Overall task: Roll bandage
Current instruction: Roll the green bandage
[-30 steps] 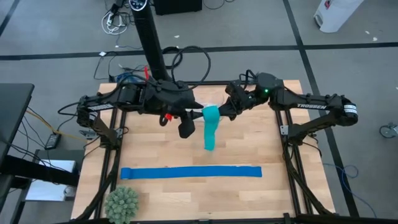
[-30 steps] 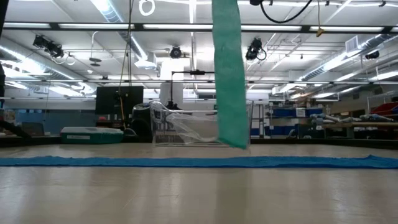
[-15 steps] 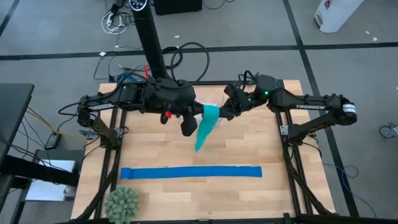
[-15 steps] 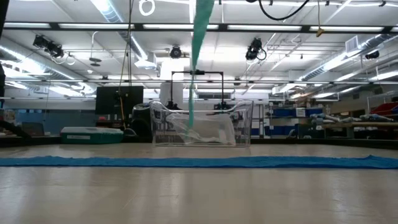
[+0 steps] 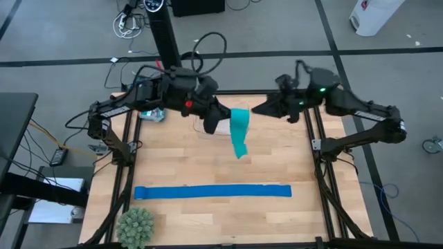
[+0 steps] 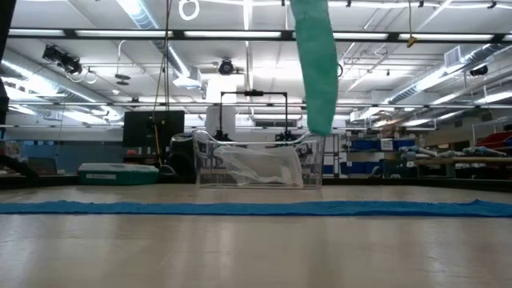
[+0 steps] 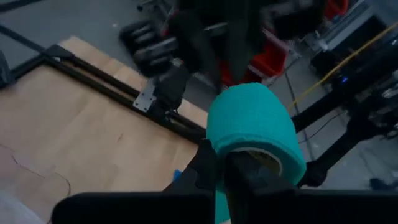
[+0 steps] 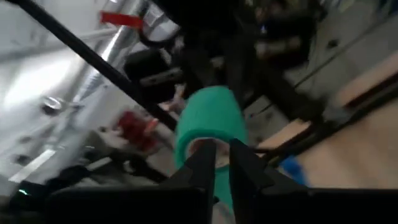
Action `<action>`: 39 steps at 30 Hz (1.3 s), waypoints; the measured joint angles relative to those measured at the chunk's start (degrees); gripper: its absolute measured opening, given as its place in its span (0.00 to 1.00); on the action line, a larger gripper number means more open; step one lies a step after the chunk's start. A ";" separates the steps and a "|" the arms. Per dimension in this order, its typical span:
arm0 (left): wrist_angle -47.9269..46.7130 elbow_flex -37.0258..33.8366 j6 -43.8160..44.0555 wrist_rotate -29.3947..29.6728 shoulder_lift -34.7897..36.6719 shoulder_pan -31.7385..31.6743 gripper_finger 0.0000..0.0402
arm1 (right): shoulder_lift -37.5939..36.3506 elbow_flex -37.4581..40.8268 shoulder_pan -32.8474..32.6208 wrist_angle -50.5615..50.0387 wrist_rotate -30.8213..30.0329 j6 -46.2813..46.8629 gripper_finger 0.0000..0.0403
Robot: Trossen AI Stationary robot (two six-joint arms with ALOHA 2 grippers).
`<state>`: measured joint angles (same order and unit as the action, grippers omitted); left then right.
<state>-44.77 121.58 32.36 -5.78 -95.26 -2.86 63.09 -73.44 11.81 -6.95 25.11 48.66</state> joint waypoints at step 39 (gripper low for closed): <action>10.85 0.00 24.94 -18.12 -3.91 -5.41 0.05 | 4.80 -23.35 -23.41 -33.83 -45.08 -51.84 0.12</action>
<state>-33.92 121.58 57.30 -23.90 -99.18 -8.27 67.90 -96.79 -11.59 -40.79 -19.97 -3.18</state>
